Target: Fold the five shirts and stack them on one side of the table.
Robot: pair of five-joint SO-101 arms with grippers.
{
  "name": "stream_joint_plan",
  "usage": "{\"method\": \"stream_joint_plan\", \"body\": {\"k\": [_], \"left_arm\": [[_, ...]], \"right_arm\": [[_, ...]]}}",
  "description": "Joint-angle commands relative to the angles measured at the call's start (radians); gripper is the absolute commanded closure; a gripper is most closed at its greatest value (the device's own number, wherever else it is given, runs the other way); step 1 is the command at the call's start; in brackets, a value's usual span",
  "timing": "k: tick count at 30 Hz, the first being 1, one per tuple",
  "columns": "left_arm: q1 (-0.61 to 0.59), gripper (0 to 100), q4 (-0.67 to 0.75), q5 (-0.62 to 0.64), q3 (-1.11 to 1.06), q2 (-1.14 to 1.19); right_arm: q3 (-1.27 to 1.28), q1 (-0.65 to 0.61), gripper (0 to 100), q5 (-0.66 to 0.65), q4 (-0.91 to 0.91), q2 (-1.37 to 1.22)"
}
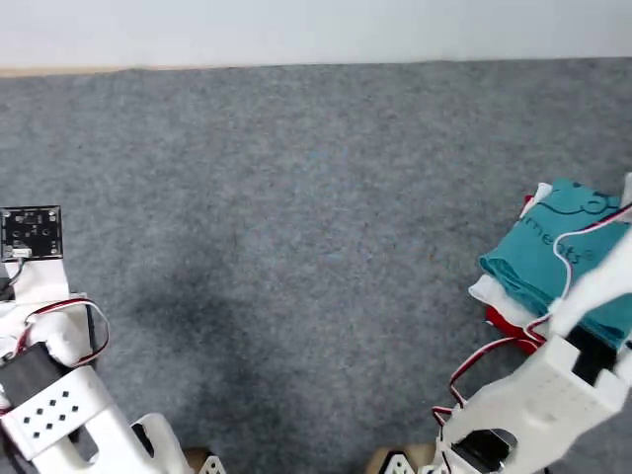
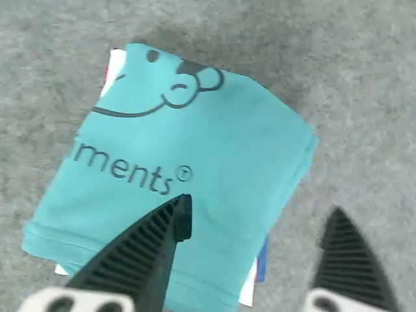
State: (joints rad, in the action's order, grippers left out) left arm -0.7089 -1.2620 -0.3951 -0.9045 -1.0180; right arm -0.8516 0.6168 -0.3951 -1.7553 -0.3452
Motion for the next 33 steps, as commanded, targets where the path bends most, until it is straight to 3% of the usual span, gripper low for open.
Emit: {"method": "stream_joint_plan", "body": {"k": [1, 2, 5, 7, 14, 21, 26, 33], "left_arm": [[0.008, 99, 0.014, -0.009, 0.007, -0.009], [0.008, 99, 0.014, -0.009, 0.007, -0.009], [0.008, 99, 0.014, -0.009, 0.007, -0.011], [0.008, 99, 0.014, -0.009, 0.007, -0.011], [0.008, 99, 0.014, -0.009, 0.007, -0.009], [0.008, 99, 0.014, -0.009, 0.007, -0.006], [0.008, 99, 0.014, -0.009, 0.007, -0.009], [0.008, 99, 0.014, -0.009, 0.007, -0.009]], "right_arm": [[0.054, -0.056, 93.1, 0.011, -0.039, 0.056], [0.084, -0.067, 99.8, 0.011, -0.039, 0.056], [0.199, -0.079, 95.2, 0.012, -0.041, 0.065], [0.253, -0.102, 99.2, 0.014, -0.041, 0.064], [0.473, -0.208, 98.9, 0.014, -0.018, 0.036], [0.476, -0.243, 98.9, 0.009, -0.015, 0.036], [0.451, -0.199, 98.9, 0.006, -0.036, 0.163], [0.456, -0.019, 98.9, -0.064, -0.031, 0.214]]}}
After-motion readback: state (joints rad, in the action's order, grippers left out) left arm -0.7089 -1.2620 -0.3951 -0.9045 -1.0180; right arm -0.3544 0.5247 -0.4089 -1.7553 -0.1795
